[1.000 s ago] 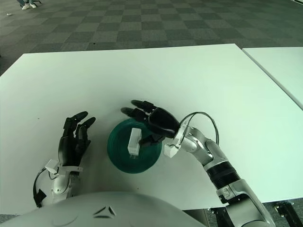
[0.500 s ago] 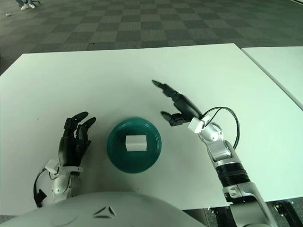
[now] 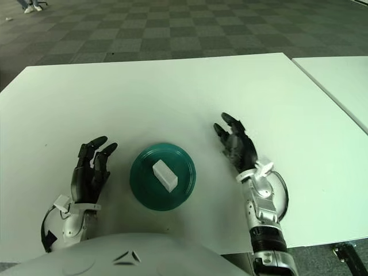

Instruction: Put the charger into the plate.

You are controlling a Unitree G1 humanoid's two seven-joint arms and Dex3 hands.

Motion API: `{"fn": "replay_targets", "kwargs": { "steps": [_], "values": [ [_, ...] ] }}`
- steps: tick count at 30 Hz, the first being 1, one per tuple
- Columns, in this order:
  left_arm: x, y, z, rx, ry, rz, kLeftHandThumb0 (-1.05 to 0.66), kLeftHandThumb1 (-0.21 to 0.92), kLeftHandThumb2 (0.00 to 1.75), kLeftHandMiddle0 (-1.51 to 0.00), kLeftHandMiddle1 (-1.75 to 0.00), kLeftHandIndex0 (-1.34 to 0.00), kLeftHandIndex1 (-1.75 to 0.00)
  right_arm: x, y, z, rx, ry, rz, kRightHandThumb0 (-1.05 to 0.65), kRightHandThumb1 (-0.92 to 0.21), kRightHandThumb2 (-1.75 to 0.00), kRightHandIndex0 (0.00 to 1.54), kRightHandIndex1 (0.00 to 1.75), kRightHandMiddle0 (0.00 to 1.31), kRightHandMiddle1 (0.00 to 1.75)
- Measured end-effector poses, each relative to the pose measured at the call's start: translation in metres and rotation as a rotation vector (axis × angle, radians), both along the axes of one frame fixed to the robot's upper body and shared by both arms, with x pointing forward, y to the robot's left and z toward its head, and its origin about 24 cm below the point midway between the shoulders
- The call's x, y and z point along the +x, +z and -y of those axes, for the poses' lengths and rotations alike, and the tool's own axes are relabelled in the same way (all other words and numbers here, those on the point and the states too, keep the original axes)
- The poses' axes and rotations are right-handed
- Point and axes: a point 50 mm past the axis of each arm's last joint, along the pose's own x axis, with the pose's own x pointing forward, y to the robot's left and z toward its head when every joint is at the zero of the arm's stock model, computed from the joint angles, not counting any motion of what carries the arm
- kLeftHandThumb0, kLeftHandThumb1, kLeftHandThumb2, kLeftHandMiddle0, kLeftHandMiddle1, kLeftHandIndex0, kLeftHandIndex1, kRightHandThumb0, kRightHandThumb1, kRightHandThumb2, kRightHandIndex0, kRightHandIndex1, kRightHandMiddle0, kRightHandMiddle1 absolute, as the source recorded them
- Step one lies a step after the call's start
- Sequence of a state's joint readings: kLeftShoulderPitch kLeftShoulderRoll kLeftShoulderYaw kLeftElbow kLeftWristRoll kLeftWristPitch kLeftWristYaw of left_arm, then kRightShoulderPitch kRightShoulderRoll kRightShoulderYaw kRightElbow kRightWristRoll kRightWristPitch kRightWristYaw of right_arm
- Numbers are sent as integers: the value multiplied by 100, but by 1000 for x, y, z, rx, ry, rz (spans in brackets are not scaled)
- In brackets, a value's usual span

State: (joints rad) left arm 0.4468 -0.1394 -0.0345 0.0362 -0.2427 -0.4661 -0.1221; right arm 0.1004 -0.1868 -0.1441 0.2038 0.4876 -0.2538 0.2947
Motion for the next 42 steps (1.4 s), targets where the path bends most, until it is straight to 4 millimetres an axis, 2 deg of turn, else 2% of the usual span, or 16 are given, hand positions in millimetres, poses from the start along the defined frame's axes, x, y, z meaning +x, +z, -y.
{"fn": "replay_targets", "kwargs": {
  "steps": [8, 20, 30, 42],
  "values": [
    [0, -1, 0, -23, -15, 3, -85, 92, 60, -27, -95, -12, -115, -14, -1, 2, 83, -76, -14, -82, -92, -79, 53, 17, 1, 101],
    [0, -2, -1, -41, -27, -1, -84, 92, 61, -29, -95, -12, -115, -36, -10, -19, 125, -87, -36, -76, -92, -63, 45, 17, 0, 94],
    [0, -1, 0, -38, -32, 2, -84, 92, 67, -29, -95, -15, -115, -49, -5, -41, -2, -69, -26, -80, -92, -68, 40, 13, 0, 87],
    [-1, -1, 3, -23, -50, -1, -84, 92, 70, -27, -94, -15, -116, -50, -8, -49, -80, -67, -41, -81, -92, -73, 41, 13, 0, 89]
  ]
}}
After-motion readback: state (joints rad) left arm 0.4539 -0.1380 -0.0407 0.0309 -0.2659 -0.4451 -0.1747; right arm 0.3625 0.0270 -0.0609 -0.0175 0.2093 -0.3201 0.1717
